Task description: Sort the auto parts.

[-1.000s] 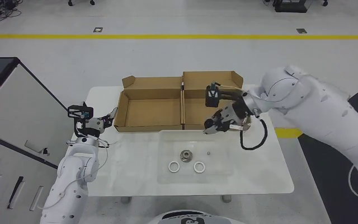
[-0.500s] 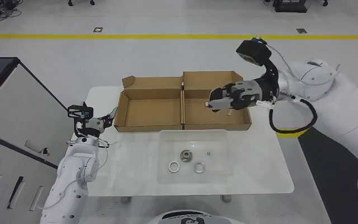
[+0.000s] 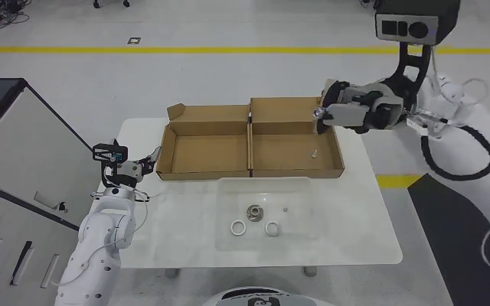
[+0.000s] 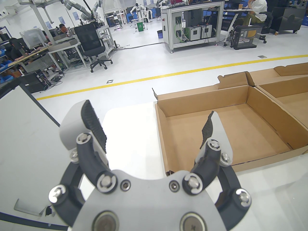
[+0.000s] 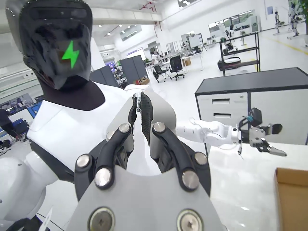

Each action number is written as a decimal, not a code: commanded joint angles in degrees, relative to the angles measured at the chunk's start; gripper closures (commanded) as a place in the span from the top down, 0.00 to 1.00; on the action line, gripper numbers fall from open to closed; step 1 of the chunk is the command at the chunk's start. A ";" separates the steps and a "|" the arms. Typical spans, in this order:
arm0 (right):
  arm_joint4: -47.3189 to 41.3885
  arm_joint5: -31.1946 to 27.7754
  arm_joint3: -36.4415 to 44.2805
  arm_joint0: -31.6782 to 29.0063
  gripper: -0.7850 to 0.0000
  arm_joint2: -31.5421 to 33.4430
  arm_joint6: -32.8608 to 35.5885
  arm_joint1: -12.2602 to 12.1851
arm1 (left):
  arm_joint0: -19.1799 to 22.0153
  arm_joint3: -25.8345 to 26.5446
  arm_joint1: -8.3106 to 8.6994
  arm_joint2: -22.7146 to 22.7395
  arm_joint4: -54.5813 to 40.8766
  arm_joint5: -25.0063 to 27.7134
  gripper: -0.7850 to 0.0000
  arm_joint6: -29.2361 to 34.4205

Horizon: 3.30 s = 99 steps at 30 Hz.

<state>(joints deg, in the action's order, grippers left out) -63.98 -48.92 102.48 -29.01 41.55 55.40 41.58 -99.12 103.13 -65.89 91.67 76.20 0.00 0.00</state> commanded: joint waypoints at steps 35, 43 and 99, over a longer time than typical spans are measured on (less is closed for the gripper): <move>-8.11 6.79 2.98 -5.32 0.00 9.75 3.18 6.36 | 0.00 0.00 0.00 0.00 0.00 0.00 1.00 0.00; 4.32 13.76 3.39 -5.71 0.00 12.15 0.41 6.72 | 0.00 0.00 0.00 0.00 0.00 0.00 1.00 0.00; -10.01 19.13 4.89 -15.21 0.00 20.83 6.46 13.12 | 0.00 0.00 0.00 0.00 0.00 0.00 1.00 0.00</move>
<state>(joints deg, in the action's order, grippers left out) -74.04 -29.78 107.38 -44.23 62.39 61.91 54.72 -99.12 103.13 -65.89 91.67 76.20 0.00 0.00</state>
